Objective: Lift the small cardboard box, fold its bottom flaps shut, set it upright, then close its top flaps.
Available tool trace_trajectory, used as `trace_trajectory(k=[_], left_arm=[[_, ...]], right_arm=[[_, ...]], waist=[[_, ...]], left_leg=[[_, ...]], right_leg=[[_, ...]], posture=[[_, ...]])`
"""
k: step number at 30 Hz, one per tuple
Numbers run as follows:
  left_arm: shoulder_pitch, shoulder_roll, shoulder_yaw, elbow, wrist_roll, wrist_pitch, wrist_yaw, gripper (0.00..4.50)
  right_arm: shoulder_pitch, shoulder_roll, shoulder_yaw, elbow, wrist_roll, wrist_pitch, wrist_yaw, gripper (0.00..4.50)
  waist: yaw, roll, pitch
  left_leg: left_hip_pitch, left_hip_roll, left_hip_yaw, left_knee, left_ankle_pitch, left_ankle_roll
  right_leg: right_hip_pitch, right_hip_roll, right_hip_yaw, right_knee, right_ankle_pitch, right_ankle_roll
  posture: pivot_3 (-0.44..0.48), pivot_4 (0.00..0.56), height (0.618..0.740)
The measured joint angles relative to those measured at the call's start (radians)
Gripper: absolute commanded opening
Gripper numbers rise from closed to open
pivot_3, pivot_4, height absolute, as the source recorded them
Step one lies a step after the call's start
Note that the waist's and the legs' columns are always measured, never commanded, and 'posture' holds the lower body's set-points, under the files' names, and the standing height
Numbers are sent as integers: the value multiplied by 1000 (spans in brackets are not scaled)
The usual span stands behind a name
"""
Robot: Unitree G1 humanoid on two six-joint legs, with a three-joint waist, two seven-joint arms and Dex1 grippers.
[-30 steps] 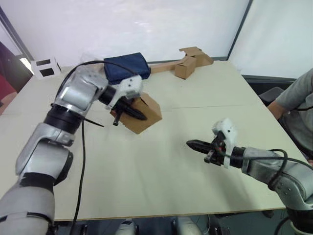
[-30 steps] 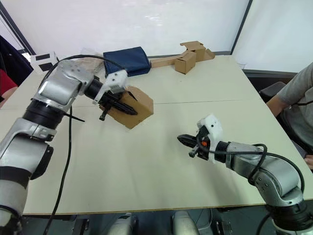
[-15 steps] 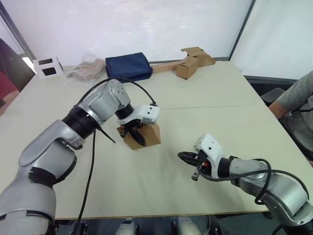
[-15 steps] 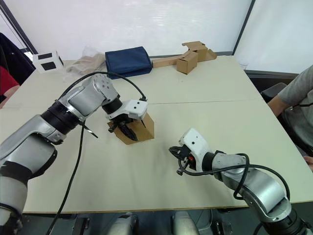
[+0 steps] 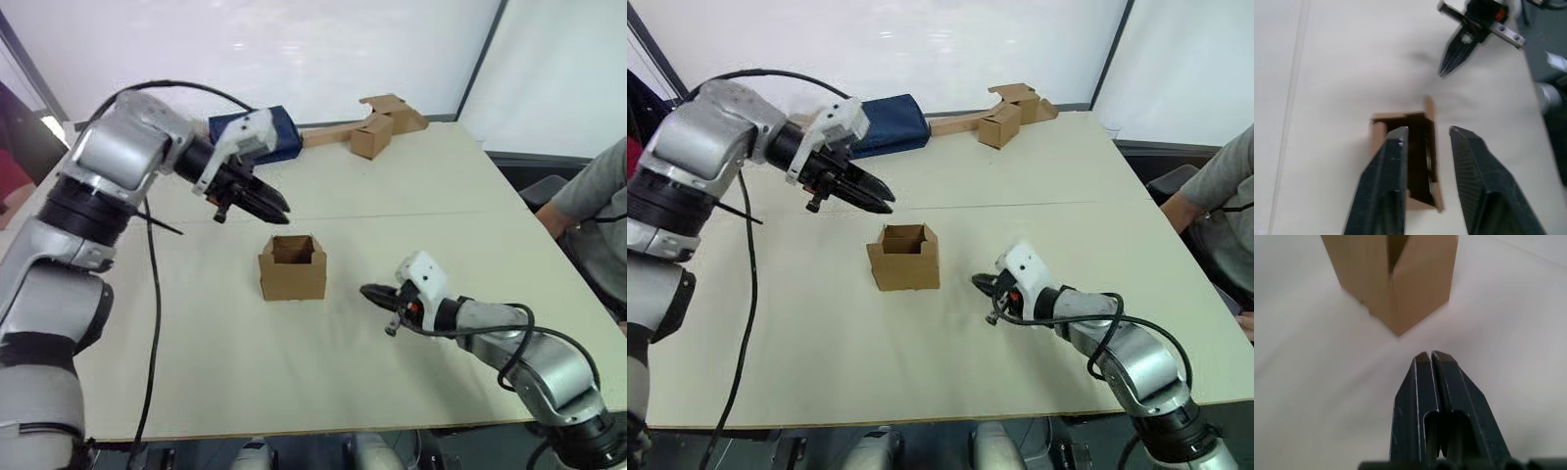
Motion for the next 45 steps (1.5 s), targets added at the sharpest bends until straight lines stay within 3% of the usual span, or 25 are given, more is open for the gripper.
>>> trace_trajectory(k=[3,6,11,15,21,29,35,45], left_arm=[[275,13,170,-81,11,7,211,8],[440,-31,346,-200,-41,67,363,8],[678,-136,493,-375,-76,97,544,8],[807,-267,492,-397,-79,123,648,8],[826,-364,419,-388,-39,60,717,8],[826,-363,326,-328,3,-12,664,8],[874,-340,296,-399,3,0,607,8],[922,-314,266,-477,-16,29,558,8]], right_arm=[[-11,45,-24,113,-48,-62,-20,0],[-26,91,-26,194,-69,-100,-13,0],[-74,156,6,280,-101,-153,26,0],[-111,189,35,345,-150,-194,36,0],[-139,217,78,408,-223,-236,59,0],[-181,227,130,449,-283,-258,127,0],[-66,149,128,304,-262,-172,213,0],[8,100,101,191,-265,-118,212,0]], waist=[[0,-2,1],[12,-3,1],[21,-2,0],[31,-2,0],[27,-2,0],[27,-2,0],[28,-2,-1],[29,-1,-1]], left_leg=[[-4,1,0,0,0,0],[-6,0,0,2,1,-1],[-1,0,1,2,1,-1],[-2,0,0,3,1,-1],[-2,-1,1,3,1,-1],[-2,-1,1,2,1,-1],[-1,-1,1,2,1,-1],[2,-1,1,1,0,-1]], right_leg=[[-6,1,0,2,0,0],[-6,-1,-1,3,0,0],[-2,-2,0,3,0,0],[-2,-1,-1,4,0,0],[-3,-2,-1,4,0,0],[-3,-2,0,4,0,0],[-1,-2,0,3,0,0],[2,-1,0,2,0,0]], posture=[[0,150,740],[0,150,740],[0,150,740],[0,150,740],[0,150,740],[0,150,740],[0,150,740],[0,150,740]])
